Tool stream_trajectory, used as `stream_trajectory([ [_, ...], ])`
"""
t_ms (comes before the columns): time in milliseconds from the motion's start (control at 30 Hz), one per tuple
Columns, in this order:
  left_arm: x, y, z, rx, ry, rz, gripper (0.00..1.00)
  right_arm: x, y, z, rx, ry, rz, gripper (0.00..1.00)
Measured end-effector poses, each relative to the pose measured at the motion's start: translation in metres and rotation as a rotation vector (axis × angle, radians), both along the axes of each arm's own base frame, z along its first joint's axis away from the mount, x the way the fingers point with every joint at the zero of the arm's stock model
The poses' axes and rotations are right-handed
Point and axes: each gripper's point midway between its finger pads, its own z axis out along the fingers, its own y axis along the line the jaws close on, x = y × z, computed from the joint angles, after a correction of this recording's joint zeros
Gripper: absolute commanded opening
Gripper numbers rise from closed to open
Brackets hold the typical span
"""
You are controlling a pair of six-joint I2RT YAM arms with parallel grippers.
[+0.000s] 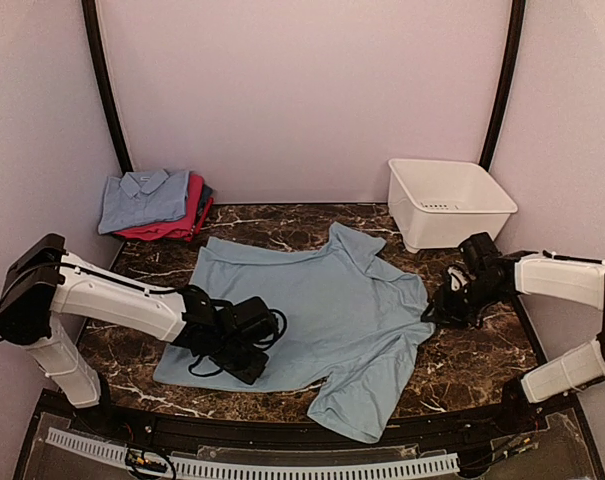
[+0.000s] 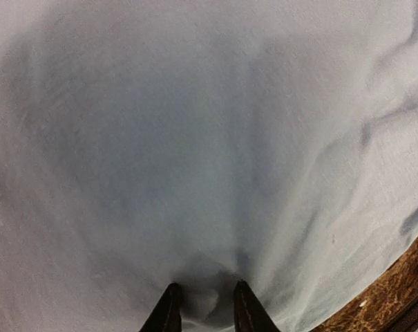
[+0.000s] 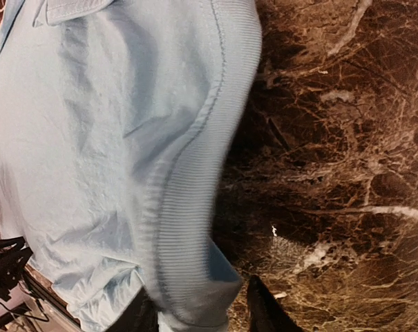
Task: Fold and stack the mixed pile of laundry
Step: Smooth out the flattened T-shirt at the center of the board.
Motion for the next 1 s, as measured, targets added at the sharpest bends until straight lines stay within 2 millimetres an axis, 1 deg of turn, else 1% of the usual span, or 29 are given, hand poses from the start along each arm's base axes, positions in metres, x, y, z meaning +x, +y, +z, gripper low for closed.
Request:
stream_trajectory([
  [33, -0.006, -0.003, 0.0, -0.008, 0.013, -0.007, 0.32, -0.001, 0.0, 0.002, 0.001, -0.003, -0.001, 0.57],
  [133, -0.022, -0.005, 0.003, -0.028, 0.069, -0.005, 0.38, 0.0, -0.002, 0.01, -0.01, -0.008, -0.004, 0.75],
  [167, -0.024, -0.003, 0.006, -0.029, 0.081, 0.003, 0.39, 0.004, -0.003, 0.015, -0.016, -0.024, -0.005, 0.79],
  [233, -0.022, 0.004, 0.017, -0.041, 0.098, 0.027, 0.42, 0.014, -0.003, 0.033, -0.023, -0.085, -0.007, 0.81],
  [267, -0.016, 0.007, 0.025, -0.061, 0.098, 0.05, 0.45, 0.02, -0.003, 0.045, -0.021, -0.126, -0.007, 0.81],
  [333, 0.008, 0.013, 0.051, -0.137, 0.075, 0.112, 0.48, 0.034, -0.001, 0.07, -0.011, -0.216, 0.002, 0.77],
  [367, 0.022, 0.017, 0.066, -0.18, 0.05, 0.145, 0.49, 0.04, 0.001, 0.08, -0.007, -0.25, 0.011, 0.74],
  [433, 0.053, 0.027, 0.098, -0.265, -0.016, 0.212, 0.5, 0.06, 0.007, 0.104, 0.007, -0.323, 0.026, 0.66],
  [467, 0.07, 0.034, 0.113, -0.297, -0.055, 0.247, 0.5, 0.069, 0.01, 0.11, 0.009, -0.347, 0.036, 0.62],
  [533, 0.095, 0.044, 0.135, -0.339, -0.114, 0.291, 0.5, 0.093, 0.018, 0.122, 0.018, -0.372, 0.045, 0.55],
  [600, 0.114, 0.05, 0.147, -0.359, -0.153, 0.315, 0.5, 0.118, 0.028, 0.124, 0.023, -0.389, 0.056, 0.51],
  [633, 0.122, 0.053, 0.149, -0.363, -0.165, 0.328, 0.5, 0.129, 0.033, 0.122, 0.02, -0.393, 0.059, 0.5],
  [733, 0.139, 0.058, 0.148, -0.36, -0.181, 0.349, 0.5, 0.151, 0.048, 0.11, -0.004, -0.387, 0.076, 0.45],
  [867, 0.154, 0.061, 0.143, -0.349, -0.188, 0.363, 0.5, 0.182, 0.07, 0.104, -0.05, -0.403, 0.094, 0.41],
  [933, 0.159, 0.064, 0.144, -0.345, -0.196, 0.365, 0.51, 0.2, 0.08, 0.101, -0.075, -0.421, 0.098, 0.39],
  [1000, 0.165, 0.066, 0.146, -0.34, -0.208, 0.367, 0.51, 0.216, 0.086, 0.093, -0.104, -0.426, 0.097, 0.36],
])
